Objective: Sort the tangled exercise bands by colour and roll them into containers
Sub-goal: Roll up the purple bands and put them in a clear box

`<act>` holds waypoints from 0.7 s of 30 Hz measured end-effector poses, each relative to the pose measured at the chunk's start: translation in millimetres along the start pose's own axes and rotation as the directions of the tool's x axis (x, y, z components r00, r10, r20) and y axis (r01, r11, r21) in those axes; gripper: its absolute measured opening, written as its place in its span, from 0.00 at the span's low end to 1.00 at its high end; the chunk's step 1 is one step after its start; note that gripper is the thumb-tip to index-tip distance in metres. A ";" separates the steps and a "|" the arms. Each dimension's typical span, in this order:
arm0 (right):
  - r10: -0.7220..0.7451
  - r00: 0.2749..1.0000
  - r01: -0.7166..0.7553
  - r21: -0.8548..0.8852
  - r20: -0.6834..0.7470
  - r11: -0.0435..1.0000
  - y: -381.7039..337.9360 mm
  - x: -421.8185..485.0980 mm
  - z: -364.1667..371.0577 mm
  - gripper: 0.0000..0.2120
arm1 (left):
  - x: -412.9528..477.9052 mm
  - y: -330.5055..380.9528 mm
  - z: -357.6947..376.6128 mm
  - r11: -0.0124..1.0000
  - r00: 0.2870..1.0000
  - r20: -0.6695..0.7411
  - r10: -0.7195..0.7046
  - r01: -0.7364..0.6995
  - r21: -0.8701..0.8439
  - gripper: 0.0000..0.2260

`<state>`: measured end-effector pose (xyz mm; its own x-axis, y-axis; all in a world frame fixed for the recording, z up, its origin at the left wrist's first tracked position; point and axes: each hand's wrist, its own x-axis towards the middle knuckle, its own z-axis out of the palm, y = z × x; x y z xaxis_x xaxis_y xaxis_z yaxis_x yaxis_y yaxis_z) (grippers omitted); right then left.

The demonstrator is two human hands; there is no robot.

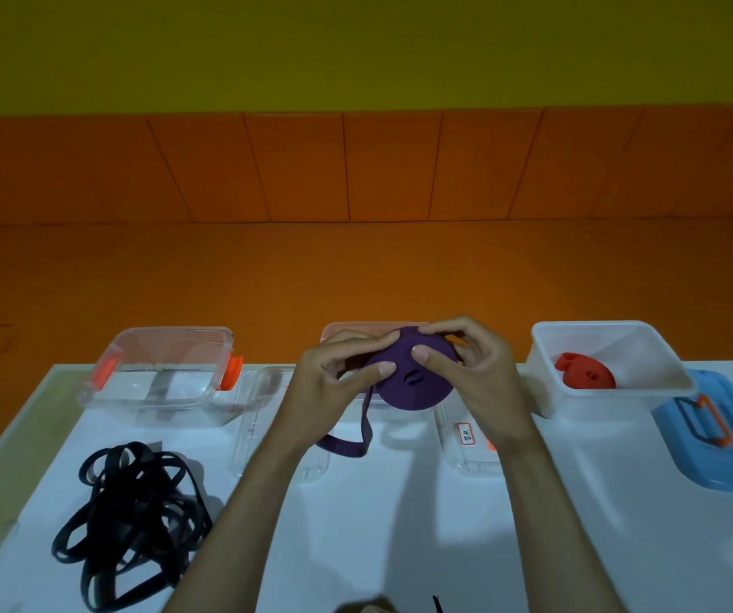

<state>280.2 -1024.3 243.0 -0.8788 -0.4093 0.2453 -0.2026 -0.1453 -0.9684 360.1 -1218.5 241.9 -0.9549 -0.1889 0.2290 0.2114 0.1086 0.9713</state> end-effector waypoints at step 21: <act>0.060 0.998 -0.059 -0.075 0.011 0.995 -6.6 -5.3 -17.6 0.15 | -9.8 7.1 15.3 0.999 0.991 -0.128 0.028 -0.030 -0.013 0.13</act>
<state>278.6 -1005.3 247.3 -0.8846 -0.4271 0.1873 -0.1824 -0.0528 -0.9818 367.8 -1201.0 245.6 -0.9139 -0.3093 0.2628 0.2430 0.1016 0.9647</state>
